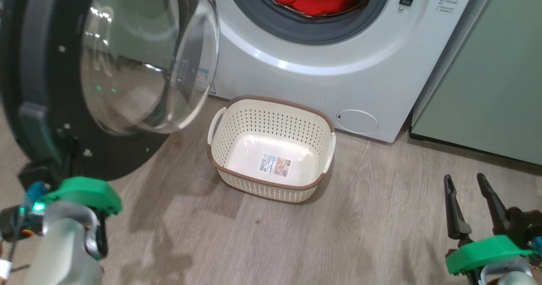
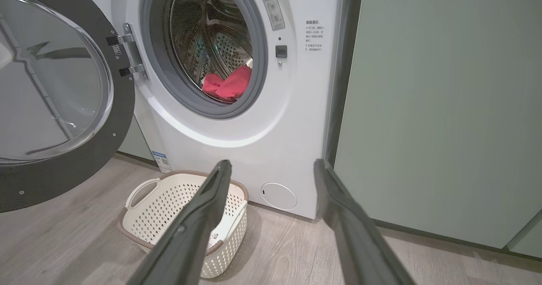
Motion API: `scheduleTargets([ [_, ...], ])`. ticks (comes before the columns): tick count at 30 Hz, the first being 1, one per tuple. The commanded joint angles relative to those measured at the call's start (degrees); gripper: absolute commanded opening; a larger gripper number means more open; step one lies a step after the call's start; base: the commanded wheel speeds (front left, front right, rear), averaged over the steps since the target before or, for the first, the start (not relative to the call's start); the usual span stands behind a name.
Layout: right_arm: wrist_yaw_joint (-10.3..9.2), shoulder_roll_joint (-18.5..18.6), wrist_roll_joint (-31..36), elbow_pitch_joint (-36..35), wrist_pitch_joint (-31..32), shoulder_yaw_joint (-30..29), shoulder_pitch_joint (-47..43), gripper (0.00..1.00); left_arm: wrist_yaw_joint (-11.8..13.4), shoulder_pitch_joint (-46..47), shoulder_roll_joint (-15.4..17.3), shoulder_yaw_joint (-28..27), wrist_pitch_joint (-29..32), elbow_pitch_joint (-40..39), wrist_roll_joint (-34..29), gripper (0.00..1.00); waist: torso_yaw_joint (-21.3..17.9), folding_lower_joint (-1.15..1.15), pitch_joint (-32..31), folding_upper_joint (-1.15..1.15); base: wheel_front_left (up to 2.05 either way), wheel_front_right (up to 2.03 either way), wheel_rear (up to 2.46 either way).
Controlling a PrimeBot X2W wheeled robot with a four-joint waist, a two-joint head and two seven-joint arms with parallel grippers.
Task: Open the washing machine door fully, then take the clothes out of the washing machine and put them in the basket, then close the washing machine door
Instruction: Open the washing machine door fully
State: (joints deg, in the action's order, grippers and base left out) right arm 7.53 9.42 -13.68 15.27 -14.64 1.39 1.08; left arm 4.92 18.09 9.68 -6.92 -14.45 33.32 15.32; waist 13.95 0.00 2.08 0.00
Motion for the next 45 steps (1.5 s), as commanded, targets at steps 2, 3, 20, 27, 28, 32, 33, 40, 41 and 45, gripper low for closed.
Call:
scheduleTargets([
  [2,-0.04,1.6,-0.3,-1.9,-0.4,1.3,1.9,1.00,-0.3,4.4,2.7,-3.7,-0.5,0.2,0.3,0.00,0.2,0.00,0.7,0.00,0.00,0.00,0.00],
  [3,-0.04,1.7,-0.3,-2.0,-0.4,1.3,2.0,1.00,-0.3,5.0,2.6,-4.3,-0.5,0.8,0.2,0.00,0.3,0.00,0.9,0.00,0.00,0.00,0.00],
  [20,-0.04,0.7,-0.7,-1.2,-0.4,1.3,2.4,1.00,-4.7,8.0,1.6,-10.9,-0.5,6.2,-3.8,0.00,-0.6,0.00,-0.5,0.00,0.00,0.00,0.00],
  [27,-0.04,-1.0,-0.7,-1.6,-0.4,0.6,1.5,1.00,-8.0,1.1,-1.6,-9.5,-0.5,-2.4,-7.5,0.00,-4.0,0.00,-3.5,0.00,0.00,0.00,0.00],
  [28,-0.04,-1.1,-0.7,-1.7,-0.4,0.7,1.5,1.00,-8.4,0.1,-2.3,-9.3,-0.5,-3.4,-7.8,0.00,-4.5,0.00,-3.7,0.00,0.00,0.00,0.00],
  [32,-0.04,-1.7,-0.7,-2.1,-0.4,0.8,1.5,1.00,-10.0,-2.9,-4.4,-7.3,-0.5,-7.1,-8.6,0.42,-6.6,0.00,-4.4,0.00,0.00,0.00,0.00],
  [33,-0.04,-1.7,-0.7,-2.1,-0.4,0.8,1.5,1.00,-10.0,-2.9,-4.4,-7.3,-0.5,-7.1,-8.6,0.42,-6.6,0.00,-4.4,0.00,0.00,0.00,0.00],
  [40,-0.04,-2.3,-0.4,-2.8,-0.4,1.2,1.7,1.00,-11.2,-5.8,-6.3,-4.1,-0.5,-8.6,-8.4,1.00,-10.7,0.00,-4.5,0.00,0.00,0.00,0.00],
  [41,-0.04,-2.3,-0.4,-2.8,-0.4,1.2,1.7,1.00,-11.3,-6.0,-6.4,-3.8,-0.5,-8.5,-8.2,1.00,-11.2,0.00,-4.4,0.00,0.00,0.00,0.00],
  [45,-0.04,-2.4,-0.2,-2.9,-0.4,1.0,1.3,1.00,-11.0,-6.6,-6.6,-3.8,-0.5,-8.7,-7.6,1.00,-13.3,0.00,-4.5,0.00,0.00,0.00,0.00],
])
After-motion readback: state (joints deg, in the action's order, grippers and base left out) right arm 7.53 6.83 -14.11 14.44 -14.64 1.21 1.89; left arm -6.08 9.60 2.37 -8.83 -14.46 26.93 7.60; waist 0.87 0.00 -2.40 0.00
